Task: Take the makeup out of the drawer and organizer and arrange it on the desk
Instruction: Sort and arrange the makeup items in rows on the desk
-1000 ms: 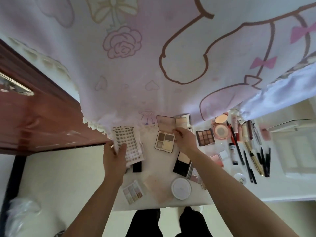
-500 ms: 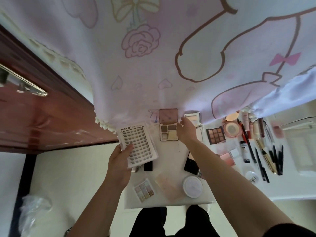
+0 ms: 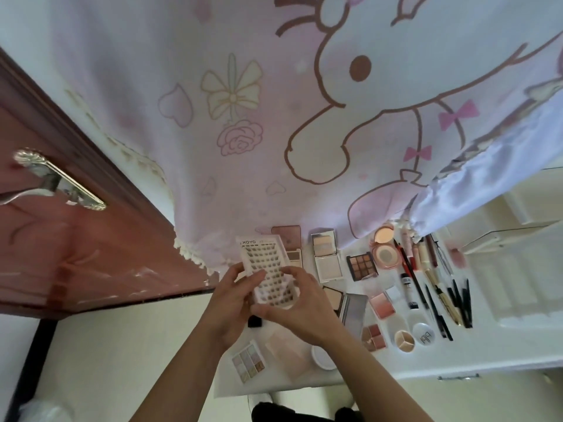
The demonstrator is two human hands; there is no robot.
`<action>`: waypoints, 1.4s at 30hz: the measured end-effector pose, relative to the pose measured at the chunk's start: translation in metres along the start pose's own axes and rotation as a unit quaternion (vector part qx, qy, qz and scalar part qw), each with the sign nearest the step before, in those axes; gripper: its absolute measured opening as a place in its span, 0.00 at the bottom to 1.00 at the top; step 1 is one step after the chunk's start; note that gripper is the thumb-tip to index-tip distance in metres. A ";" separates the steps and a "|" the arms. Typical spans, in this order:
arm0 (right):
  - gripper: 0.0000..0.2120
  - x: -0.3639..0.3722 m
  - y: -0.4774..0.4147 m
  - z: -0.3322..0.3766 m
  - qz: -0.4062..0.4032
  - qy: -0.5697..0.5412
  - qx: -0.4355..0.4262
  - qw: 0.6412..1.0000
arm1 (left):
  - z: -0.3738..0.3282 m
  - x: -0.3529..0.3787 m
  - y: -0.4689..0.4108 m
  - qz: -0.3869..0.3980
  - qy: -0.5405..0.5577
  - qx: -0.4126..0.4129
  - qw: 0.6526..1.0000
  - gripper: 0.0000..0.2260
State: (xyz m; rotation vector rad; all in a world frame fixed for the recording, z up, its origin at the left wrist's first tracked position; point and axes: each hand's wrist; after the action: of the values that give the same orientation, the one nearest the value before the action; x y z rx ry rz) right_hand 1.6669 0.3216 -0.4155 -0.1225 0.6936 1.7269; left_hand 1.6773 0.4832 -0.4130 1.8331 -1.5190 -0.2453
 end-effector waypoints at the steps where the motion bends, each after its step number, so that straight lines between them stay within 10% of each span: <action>1: 0.46 -0.005 0.002 -0.001 0.002 0.002 0.001 1.000 | -0.001 0.003 0.004 0.010 -0.013 0.006 1.000 0.16; 12: 0.30 -0.038 0.034 -0.016 0.085 -0.149 0.001 0.985 | -0.001 0.017 0.026 0.092 -0.037 0.025 0.995 0.32; 19: 0.16 -0.047 0.039 -0.011 0.080 -0.186 -0.017 0.979 | 0.010 0.025 0.031 0.042 0.028 0.043 0.998 0.23; 42: 0.29 -0.034 0.056 -0.016 0.104 -0.249 0.011 0.963 | 0.017 0.018 0.038 0.016 0.001 0.062 0.998 0.12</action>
State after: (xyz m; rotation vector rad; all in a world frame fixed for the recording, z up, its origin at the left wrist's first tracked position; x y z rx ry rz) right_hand 1.6203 0.2782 -0.3927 0.4032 0.3594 1.8480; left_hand 1.6432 0.4587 -0.3956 1.9019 -1.5926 -0.1364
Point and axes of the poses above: each hand's wrist, its own y-axis away from the middle knuckle, its own x-axis out of the palm, z = x × y, and after that the axes turned 5 degrees about -z, right-handed
